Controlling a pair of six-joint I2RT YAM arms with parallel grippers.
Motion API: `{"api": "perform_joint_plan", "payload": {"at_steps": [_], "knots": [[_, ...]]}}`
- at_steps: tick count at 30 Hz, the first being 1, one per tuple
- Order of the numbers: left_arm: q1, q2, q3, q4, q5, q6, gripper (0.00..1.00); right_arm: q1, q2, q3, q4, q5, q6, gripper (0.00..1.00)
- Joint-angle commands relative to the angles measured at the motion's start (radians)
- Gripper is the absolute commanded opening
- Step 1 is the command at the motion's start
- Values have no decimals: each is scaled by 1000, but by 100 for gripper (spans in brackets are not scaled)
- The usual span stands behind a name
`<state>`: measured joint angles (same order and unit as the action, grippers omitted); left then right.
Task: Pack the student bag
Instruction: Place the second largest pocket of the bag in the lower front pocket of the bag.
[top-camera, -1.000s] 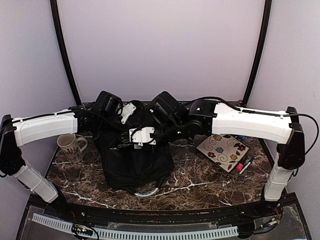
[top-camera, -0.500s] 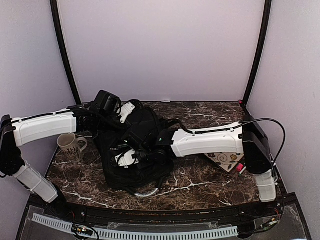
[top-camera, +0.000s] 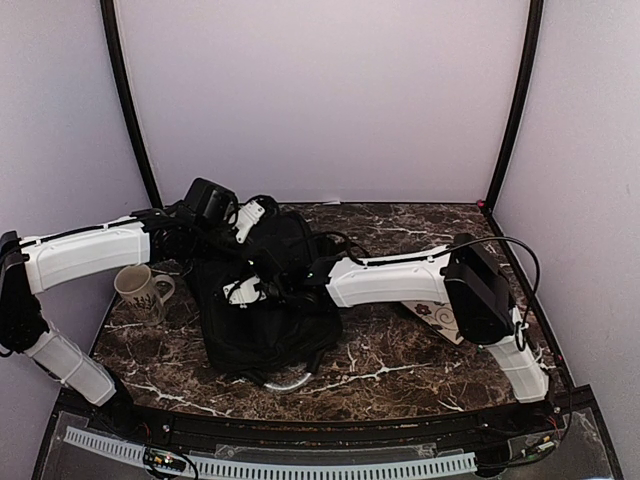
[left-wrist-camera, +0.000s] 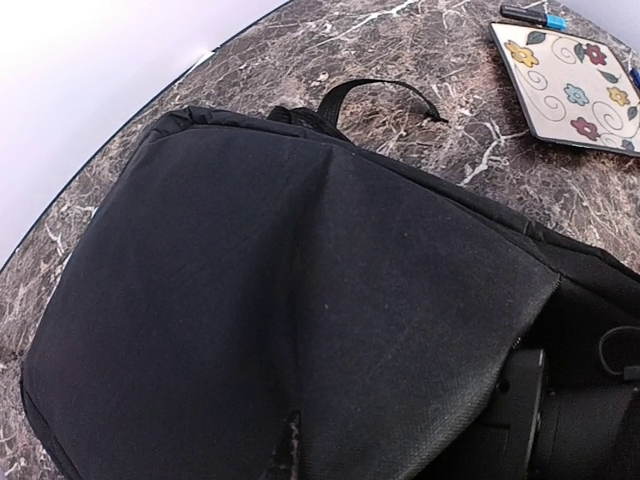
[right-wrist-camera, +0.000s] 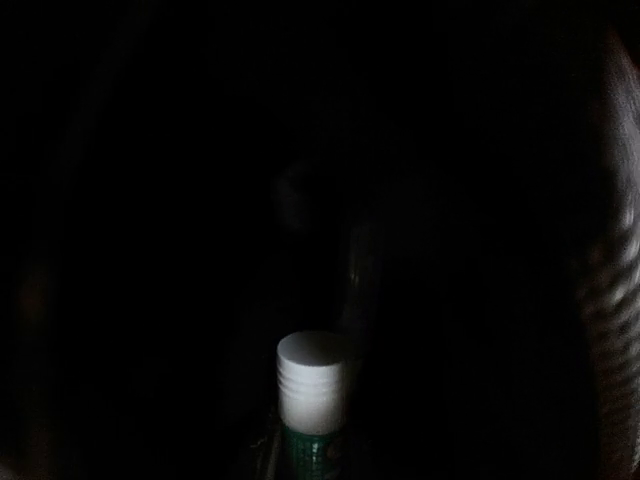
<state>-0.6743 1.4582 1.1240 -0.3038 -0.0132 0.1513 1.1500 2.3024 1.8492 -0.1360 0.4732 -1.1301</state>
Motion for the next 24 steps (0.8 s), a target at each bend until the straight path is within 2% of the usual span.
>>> {"api": "perform_joint_plan", "payload": {"at_steps": [1,3,5,11,20,24], "knots": [[-17,-106,50,76,64,-21,0,-26,47,-19,250,108,-106,35],[-16,-111,48,78,58,-21,0,-24,51,-30,299,124,-120,43],[-17,-115,45,80,51,-19,0,-20,43,-35,280,124,-112,46],[-16,-122,38,90,22,-18,0,14,-60,-115,178,66,-29,51],[-4,-67,45,82,18,-30,1,78,-226,-209,-42,-19,201,53],[9,-29,56,78,36,-42,0,94,-300,-298,-132,-156,267,53]]}}
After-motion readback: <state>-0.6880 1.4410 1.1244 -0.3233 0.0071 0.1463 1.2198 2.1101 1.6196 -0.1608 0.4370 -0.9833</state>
